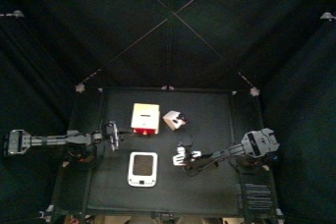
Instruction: Put white sushi roll left of salmon sushi
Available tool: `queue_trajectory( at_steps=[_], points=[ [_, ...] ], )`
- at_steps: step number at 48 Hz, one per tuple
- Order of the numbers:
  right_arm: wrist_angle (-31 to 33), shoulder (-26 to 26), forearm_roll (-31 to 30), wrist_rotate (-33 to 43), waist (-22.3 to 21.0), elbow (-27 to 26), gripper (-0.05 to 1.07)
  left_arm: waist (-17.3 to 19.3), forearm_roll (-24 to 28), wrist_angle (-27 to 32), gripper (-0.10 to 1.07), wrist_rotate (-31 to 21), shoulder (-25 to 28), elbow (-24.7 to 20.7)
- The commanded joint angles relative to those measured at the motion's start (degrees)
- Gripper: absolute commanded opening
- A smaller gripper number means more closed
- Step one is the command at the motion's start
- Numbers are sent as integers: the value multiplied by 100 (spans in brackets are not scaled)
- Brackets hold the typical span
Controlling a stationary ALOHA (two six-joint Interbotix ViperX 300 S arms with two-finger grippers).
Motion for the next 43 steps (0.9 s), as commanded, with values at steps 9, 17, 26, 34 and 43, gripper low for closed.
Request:
queue_trajectory(
  at_steps=[9,17,26,34,43],
  points=[
    [0,-70,0,9,-9,-79,86,9,-9,-18,59,0,9,-70],
    [-44,-70,0,9,-18,-44,88,18,-9,-26,59,0,9,-70],
    [-62,-70,-44,-9,-18,-44,88,18,-9,-26,59,0,9,-70],
    [-229,0,-211,-9,-70,-53,88,18,-9,-18,59,0,9,-70],
    [-272,167,-246,-35,-229,-18,88,18,-9,-18,59,0,9,-62]
  ],
)
